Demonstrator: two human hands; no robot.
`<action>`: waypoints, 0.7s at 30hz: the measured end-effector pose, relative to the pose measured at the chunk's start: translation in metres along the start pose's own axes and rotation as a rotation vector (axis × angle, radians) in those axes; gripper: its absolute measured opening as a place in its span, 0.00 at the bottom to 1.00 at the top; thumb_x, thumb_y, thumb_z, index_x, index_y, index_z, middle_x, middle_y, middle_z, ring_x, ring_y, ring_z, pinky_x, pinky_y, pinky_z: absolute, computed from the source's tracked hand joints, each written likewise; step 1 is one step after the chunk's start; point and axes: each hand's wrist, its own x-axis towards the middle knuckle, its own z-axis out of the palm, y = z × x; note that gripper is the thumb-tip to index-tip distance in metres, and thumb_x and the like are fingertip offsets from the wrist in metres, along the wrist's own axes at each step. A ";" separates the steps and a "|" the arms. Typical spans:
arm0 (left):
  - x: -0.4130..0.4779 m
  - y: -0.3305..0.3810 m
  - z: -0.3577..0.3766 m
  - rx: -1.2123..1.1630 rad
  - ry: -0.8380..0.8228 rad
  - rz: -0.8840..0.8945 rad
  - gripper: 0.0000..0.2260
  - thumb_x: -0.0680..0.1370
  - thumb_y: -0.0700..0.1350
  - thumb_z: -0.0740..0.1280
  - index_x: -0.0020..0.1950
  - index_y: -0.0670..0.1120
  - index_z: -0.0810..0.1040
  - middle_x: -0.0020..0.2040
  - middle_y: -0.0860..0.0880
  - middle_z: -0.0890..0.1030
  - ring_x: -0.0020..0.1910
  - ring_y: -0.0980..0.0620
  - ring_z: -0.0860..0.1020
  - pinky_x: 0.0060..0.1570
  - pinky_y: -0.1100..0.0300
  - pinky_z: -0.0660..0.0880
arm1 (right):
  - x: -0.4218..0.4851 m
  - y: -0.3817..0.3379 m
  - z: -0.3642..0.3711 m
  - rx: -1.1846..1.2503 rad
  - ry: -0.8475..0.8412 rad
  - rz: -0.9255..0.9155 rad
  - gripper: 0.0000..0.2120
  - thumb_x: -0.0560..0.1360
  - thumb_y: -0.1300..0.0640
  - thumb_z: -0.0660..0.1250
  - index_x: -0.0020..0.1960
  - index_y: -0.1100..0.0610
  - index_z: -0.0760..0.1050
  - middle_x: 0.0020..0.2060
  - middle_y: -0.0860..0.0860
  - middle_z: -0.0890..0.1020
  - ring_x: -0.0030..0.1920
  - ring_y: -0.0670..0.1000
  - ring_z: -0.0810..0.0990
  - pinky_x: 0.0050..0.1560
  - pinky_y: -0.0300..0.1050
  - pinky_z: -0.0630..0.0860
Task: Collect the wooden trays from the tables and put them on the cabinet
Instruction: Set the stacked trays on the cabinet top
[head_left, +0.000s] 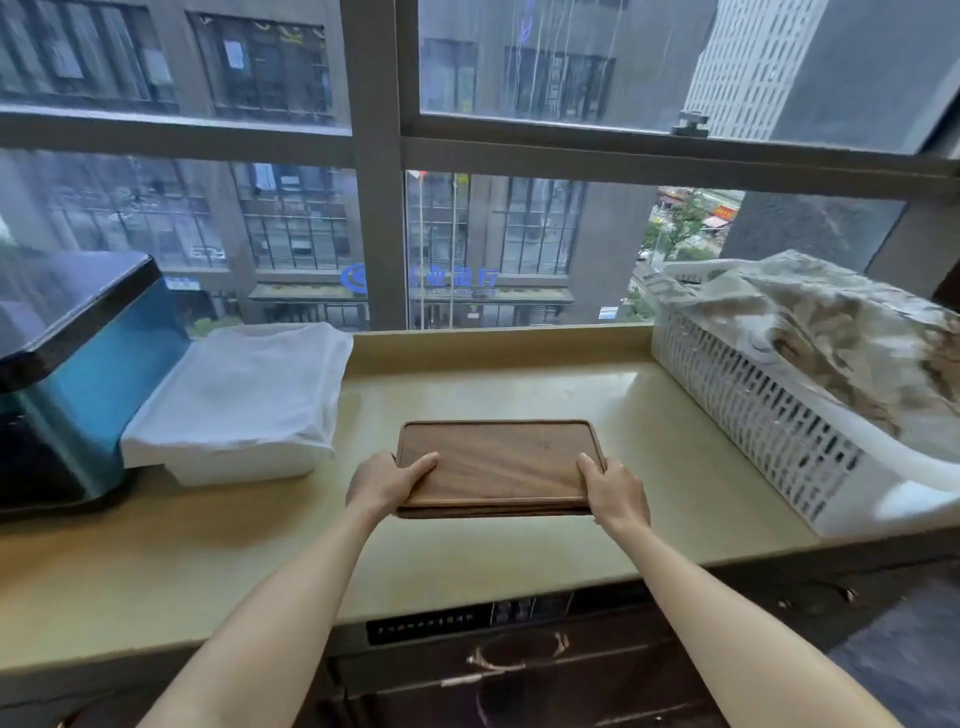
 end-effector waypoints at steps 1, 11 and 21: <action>0.014 0.002 0.005 0.002 0.007 -0.018 0.23 0.68 0.65 0.66 0.36 0.44 0.72 0.33 0.49 0.76 0.40 0.45 0.76 0.37 0.55 0.69 | 0.018 -0.002 0.006 -0.002 -0.011 0.001 0.21 0.77 0.44 0.55 0.55 0.61 0.74 0.51 0.60 0.81 0.49 0.62 0.79 0.46 0.49 0.74; 0.144 0.036 0.035 0.016 0.060 -0.156 0.27 0.70 0.65 0.65 0.48 0.40 0.78 0.45 0.44 0.81 0.46 0.44 0.79 0.48 0.51 0.74 | 0.183 -0.043 0.051 -0.050 -0.176 -0.047 0.16 0.78 0.45 0.55 0.47 0.58 0.71 0.51 0.60 0.80 0.50 0.62 0.78 0.46 0.49 0.71; 0.224 0.044 0.046 0.156 0.006 -0.195 0.27 0.73 0.64 0.61 0.54 0.41 0.76 0.54 0.42 0.81 0.53 0.42 0.78 0.52 0.53 0.74 | 0.261 -0.060 0.088 -0.095 -0.237 -0.022 0.19 0.78 0.46 0.55 0.52 0.61 0.72 0.55 0.62 0.79 0.56 0.62 0.76 0.45 0.48 0.66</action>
